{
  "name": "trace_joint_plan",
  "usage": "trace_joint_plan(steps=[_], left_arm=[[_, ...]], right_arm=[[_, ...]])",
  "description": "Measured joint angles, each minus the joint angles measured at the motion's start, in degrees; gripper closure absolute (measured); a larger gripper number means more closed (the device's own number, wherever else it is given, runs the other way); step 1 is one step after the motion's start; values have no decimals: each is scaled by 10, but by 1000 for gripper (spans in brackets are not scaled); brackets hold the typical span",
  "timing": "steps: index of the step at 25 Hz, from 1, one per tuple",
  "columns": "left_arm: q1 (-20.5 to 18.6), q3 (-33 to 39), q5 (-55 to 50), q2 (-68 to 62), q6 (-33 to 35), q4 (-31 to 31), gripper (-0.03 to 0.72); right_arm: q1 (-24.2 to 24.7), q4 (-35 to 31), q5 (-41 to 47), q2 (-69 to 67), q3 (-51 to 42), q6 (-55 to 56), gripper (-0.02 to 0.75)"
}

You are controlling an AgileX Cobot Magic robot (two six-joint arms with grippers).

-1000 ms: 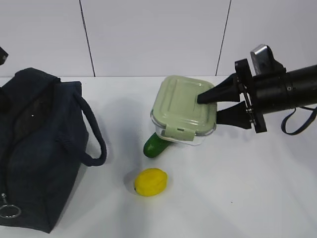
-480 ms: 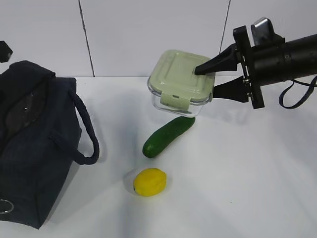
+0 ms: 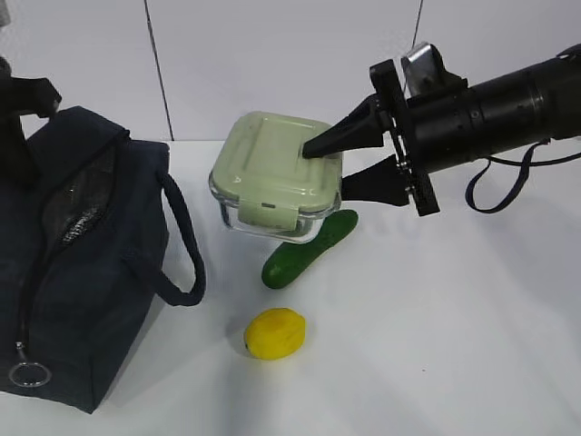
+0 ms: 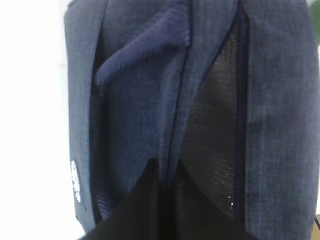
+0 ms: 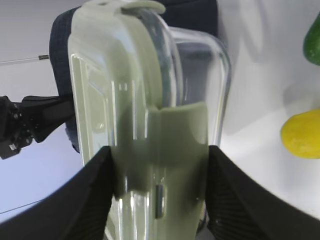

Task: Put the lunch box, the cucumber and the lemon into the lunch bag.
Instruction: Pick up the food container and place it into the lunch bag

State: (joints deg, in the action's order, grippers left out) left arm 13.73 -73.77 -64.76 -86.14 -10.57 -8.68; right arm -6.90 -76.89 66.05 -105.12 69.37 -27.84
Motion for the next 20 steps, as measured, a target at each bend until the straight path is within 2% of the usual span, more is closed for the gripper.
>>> trace_joint_plan(steps=[8, 20], left_arm=[[31, 0, 9, 0, -4, 0, 694], [33, 0, 12, 0, -6, 2, 694]], right_arm=[[-19, -19, 0, 0, 0, 15, 325], [-72, -37, 1, 0, 59, 44, 325]])
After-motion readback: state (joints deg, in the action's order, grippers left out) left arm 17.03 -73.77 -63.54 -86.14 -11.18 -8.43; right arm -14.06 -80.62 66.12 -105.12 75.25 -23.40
